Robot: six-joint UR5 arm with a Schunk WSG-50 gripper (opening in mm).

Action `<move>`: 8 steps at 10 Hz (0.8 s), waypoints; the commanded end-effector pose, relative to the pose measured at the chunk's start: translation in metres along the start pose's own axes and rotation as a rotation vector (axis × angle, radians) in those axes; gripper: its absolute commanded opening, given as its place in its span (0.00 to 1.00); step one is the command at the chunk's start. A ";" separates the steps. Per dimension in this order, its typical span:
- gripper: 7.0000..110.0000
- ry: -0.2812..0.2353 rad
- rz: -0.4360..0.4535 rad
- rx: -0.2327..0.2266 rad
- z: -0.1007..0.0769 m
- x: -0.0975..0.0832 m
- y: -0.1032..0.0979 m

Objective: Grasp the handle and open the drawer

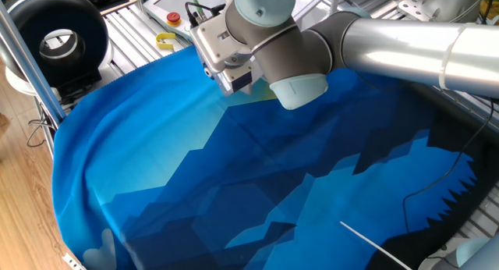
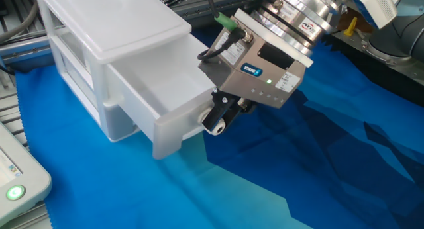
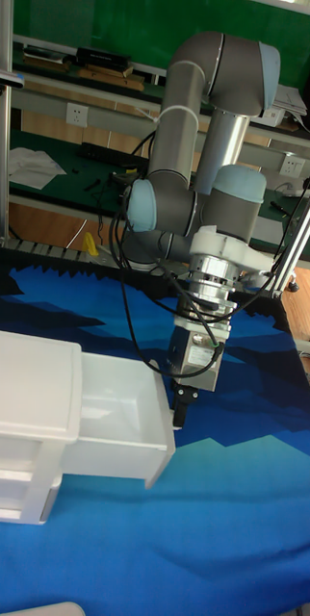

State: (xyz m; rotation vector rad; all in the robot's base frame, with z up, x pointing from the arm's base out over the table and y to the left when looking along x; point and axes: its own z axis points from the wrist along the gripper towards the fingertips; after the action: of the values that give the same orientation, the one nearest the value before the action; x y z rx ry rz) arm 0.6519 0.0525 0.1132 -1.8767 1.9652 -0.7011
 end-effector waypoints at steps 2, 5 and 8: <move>0.00 0.012 -0.024 -0.043 -0.001 0.005 0.010; 0.00 -0.048 0.045 -0.073 -0.001 -0.010 0.017; 0.00 -0.106 0.089 -0.085 -0.003 -0.025 0.019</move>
State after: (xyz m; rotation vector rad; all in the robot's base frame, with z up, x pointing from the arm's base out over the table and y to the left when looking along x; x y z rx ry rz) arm 0.6374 0.0694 0.1023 -1.8657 2.0119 -0.5535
